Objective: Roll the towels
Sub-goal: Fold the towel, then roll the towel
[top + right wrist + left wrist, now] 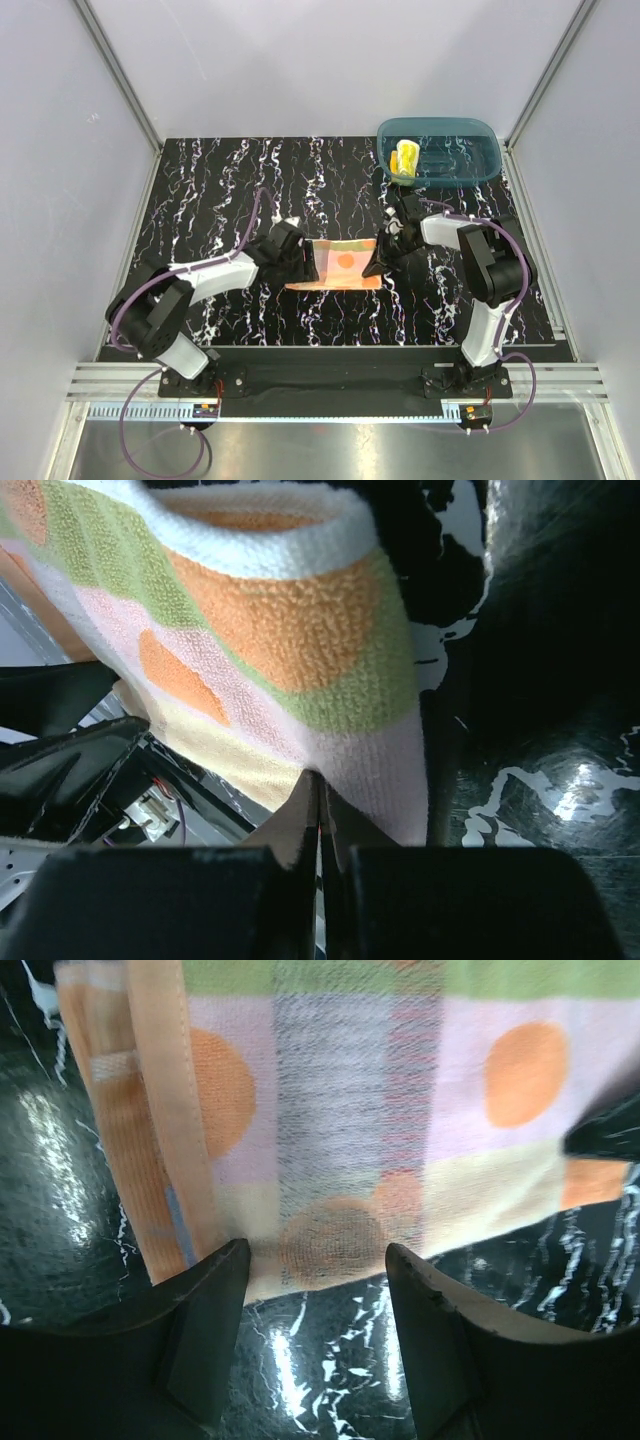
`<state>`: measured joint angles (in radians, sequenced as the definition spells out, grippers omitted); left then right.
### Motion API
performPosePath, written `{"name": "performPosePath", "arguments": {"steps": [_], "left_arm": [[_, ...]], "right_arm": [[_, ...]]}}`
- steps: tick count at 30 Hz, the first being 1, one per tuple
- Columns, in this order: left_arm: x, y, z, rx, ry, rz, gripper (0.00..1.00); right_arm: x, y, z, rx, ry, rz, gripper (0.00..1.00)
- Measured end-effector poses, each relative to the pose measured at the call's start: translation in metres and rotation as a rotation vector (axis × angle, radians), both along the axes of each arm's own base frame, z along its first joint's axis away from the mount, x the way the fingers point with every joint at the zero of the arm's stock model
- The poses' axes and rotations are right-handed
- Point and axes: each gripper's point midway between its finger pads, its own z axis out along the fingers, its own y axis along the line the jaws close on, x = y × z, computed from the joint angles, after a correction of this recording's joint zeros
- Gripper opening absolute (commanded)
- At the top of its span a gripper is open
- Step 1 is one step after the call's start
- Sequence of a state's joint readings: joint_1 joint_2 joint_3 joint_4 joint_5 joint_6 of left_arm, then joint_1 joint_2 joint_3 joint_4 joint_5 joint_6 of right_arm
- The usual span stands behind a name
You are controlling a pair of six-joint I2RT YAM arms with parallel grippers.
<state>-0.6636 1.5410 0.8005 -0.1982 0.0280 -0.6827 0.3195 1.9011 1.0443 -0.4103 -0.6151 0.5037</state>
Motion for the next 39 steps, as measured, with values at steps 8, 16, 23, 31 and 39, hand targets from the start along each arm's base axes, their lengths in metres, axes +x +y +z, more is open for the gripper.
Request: {"name": "performPosePath", "arguments": {"steps": [8,16,23,31,39], "left_arm": [[0.016,0.013,-0.009,-0.09,-0.01,0.062,0.59],[0.043,0.056,-0.008,-0.046,-0.036,0.147,0.59],[0.052,0.09,-0.005,0.099,-0.03,0.197,0.6],[0.057,0.101,0.022,0.15,-0.072,0.215,0.6],[0.053,0.104,0.019,0.165,-0.061,0.215,0.6]], "right_arm": [[-0.001,0.001,-0.001,0.045,0.009,-0.016,0.0],[-0.008,0.024,0.002,0.128,0.047,-0.002,0.05],[-0.004,0.049,0.021,0.143,0.017,0.052,0.2],[0.041,0.068,0.069,0.207,-0.119,0.064,0.04],[0.065,0.055,0.021,0.166,-0.045,0.014,0.0]]}}
